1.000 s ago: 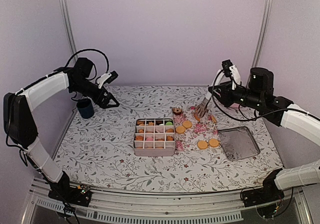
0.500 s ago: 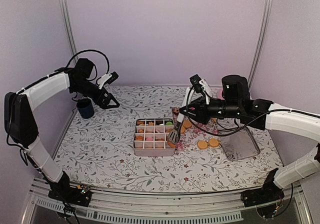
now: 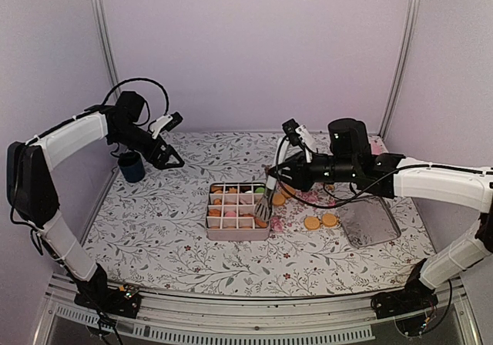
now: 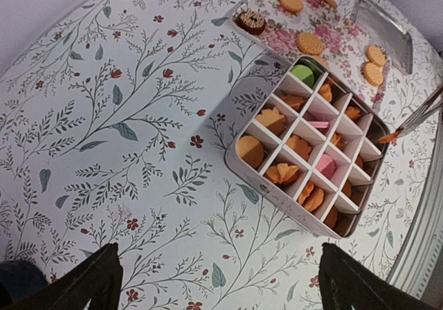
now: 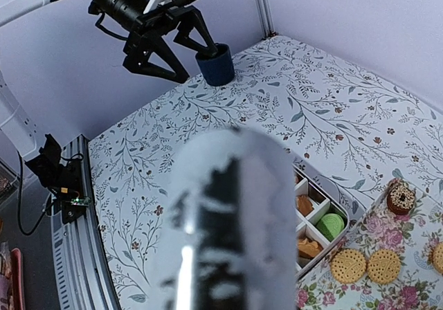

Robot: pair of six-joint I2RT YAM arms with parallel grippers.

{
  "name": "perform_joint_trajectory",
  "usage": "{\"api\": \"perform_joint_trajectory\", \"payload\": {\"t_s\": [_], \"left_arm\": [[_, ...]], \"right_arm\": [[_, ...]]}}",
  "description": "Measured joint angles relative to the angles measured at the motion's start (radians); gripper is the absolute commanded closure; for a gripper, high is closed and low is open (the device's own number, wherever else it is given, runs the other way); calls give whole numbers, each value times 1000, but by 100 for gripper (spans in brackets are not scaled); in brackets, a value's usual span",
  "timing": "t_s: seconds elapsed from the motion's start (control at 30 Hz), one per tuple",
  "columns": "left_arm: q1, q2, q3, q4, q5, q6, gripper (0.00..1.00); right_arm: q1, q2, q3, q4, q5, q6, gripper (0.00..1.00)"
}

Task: Pack the cookies
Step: Place the fake cookies in the empty pocket of the box.

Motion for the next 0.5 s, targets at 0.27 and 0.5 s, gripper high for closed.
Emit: {"api": "perform_joint_trajectory", "payload": {"t_s": [0.27, 0.5], "left_arm": [[0, 0, 0, 0, 0, 4, 1], [0, 0, 0, 0, 1, 4, 1]], "right_arm": [[0, 22, 0, -6, 31, -37, 86], [0, 23, 0, -15, 38, -53, 66]]}}
